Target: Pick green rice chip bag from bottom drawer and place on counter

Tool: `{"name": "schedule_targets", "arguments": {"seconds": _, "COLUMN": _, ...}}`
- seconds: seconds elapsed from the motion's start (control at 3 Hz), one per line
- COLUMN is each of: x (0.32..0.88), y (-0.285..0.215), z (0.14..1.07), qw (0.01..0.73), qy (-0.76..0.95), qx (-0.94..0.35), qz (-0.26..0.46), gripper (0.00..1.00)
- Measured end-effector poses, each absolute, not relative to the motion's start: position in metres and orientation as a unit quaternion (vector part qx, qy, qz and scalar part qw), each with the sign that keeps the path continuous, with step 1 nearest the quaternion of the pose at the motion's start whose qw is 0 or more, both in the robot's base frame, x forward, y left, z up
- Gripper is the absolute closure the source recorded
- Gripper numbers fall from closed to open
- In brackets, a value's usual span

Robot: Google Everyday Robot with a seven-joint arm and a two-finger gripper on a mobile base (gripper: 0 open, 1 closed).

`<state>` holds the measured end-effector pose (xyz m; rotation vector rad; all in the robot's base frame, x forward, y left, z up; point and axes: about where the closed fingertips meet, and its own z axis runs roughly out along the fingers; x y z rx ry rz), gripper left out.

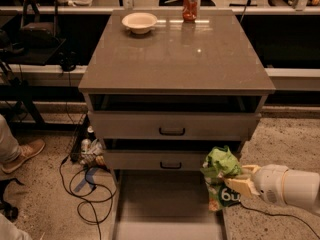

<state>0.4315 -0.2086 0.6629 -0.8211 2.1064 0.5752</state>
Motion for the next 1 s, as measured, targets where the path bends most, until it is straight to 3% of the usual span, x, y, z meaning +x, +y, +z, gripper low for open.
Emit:
{"name": "schedule_targets", "arguments": {"seconds": 0.67, "x": 0.444, "y": -0.218, "z": 0.691, "qw": 0.421, "qy": 0.818, "qx": -0.324, "qz": 0.221, "gripper": 1.0}}
{"name": "schedule_targets", "arguments": {"seconds": 1.0, "x": 0.483, "y": -0.239, "z": 0.818, "qw": 0.502, "qy": 0.772, "qx": -0.351, "qz": 0.172, "gripper": 1.0}}
